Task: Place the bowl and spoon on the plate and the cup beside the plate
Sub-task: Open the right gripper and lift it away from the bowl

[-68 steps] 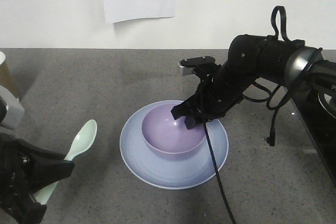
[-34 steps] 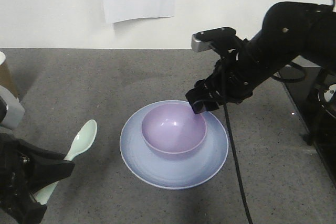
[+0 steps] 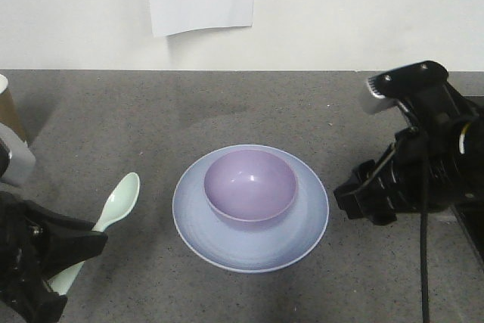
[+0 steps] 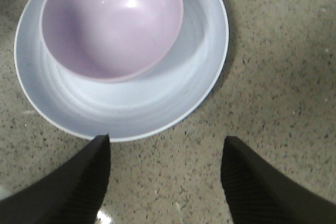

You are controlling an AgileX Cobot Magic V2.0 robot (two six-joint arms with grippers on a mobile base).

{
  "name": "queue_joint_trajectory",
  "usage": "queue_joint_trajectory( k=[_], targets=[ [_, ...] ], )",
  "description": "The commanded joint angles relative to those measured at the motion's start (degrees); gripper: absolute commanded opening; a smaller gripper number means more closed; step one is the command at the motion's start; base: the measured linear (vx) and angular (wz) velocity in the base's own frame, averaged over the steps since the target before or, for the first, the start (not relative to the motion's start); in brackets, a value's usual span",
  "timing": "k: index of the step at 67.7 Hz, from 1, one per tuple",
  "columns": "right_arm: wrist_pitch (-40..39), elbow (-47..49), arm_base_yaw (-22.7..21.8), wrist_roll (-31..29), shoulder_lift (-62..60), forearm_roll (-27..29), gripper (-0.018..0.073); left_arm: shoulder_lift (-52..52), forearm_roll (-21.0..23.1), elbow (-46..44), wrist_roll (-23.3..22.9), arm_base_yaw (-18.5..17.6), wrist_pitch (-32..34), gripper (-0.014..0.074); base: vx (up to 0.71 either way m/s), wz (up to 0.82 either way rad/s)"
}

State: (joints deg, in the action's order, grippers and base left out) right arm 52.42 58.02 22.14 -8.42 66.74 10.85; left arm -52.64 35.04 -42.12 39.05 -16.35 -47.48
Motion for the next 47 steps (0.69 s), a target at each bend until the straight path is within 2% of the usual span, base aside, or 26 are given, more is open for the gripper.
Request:
queue_joint_trajectory(
  k=[1,47],
  targets=[
    [-3.33,-1.21,-0.27,-0.04,-3.24,-0.16,0.0456,0.61,2.58,-1.5,0.03,-0.28,2.19,0.002,0.0,0.0],
    [-2.99,-1.77,-0.27,-0.19,-3.98,0.35,0.0456,0.61,2.58,-1.5,0.03,-0.28,2.72,0.002,0.0,0.0]
  ],
)
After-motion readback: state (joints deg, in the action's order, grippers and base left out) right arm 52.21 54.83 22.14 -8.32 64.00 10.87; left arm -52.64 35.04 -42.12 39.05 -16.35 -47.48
